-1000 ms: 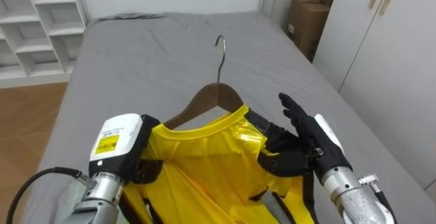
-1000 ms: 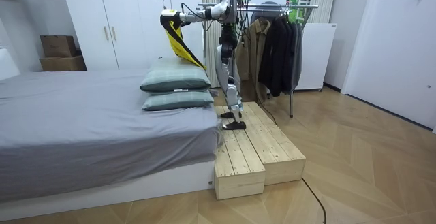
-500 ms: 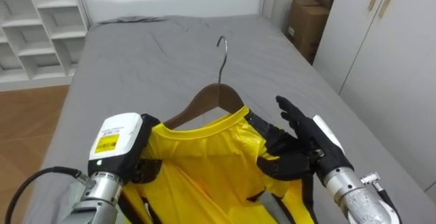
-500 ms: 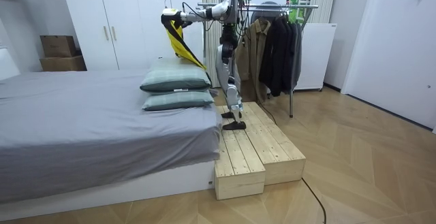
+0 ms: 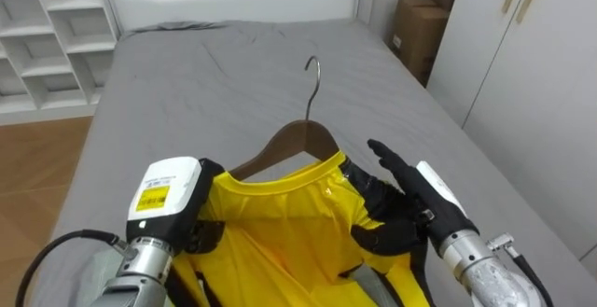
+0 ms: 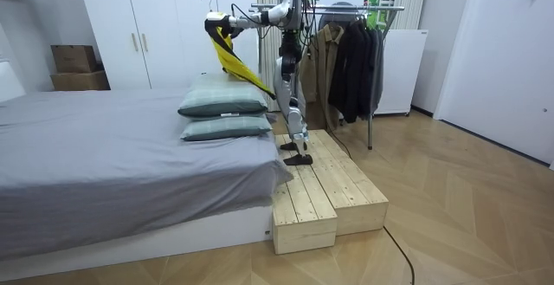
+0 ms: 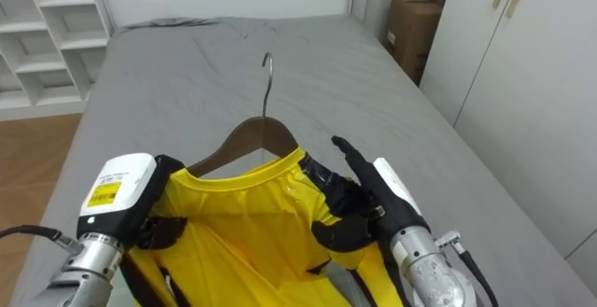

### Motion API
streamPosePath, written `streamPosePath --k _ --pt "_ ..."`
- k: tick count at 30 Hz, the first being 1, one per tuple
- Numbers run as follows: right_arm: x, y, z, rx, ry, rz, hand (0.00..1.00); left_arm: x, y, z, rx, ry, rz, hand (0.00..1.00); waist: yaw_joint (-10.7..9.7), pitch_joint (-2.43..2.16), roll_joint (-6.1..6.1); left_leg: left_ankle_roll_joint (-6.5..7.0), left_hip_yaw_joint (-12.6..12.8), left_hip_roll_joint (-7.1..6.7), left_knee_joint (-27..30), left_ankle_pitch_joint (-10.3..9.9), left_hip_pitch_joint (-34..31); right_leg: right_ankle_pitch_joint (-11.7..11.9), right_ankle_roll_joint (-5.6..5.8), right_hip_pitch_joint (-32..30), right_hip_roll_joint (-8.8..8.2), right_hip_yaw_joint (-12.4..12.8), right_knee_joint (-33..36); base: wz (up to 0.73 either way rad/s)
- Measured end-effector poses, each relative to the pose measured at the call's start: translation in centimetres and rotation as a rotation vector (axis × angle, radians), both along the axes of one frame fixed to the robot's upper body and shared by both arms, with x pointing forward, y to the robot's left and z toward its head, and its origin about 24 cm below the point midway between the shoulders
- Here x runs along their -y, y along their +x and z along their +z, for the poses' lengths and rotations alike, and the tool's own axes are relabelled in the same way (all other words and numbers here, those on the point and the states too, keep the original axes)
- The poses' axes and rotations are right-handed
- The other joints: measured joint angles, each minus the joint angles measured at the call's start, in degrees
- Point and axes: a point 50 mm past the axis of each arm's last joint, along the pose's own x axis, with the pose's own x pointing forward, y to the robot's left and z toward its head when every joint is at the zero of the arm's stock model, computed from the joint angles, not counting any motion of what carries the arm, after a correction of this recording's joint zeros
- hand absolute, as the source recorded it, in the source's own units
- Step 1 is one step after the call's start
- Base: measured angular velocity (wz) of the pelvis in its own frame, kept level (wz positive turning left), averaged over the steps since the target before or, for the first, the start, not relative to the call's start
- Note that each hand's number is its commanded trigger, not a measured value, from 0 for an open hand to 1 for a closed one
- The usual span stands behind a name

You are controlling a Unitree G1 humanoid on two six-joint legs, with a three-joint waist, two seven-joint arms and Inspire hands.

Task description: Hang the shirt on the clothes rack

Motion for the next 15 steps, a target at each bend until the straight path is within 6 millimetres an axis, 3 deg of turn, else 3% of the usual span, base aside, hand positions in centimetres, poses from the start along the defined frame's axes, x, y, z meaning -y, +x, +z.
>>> streamPosePath --k 1,2,15 --pt "0.0 0.01 0.01 0.001 0.0 0.0 0.8 0.05 0.0 -0.01 0.0 0.0 -0.001 1.0 0.0 0.0 0.0 0.0 0.0 0.01 0.0 0.0 -0.02 0.0 0.0 -0.01 -0.01 -0.03 0.0 0.0" --pt "0.0 0.02 0.03 0.001 0.0 0.0 0.99 0.07 0.0 -0.03 0.0 0.0 0.0 1.0 0.0 0.0 0.0 0.0 0.0 0.02 0.0 0.0 -0.02 0.0 0.0 -0.01 -0.01 -0.03 0.0 0.0" --pt "-0.57 0.49 0.57 0.02 0.013 0.013 1.0 0.62 -0.04 -0.02 0.011 0.014 -0.032 1.0 0.03 -0.03 0.02 0.0 0.0 -0.01 0.05 0.0 -0.02 0.0 0.0 -0.03 -0.01 0.0 0.03 0.0"
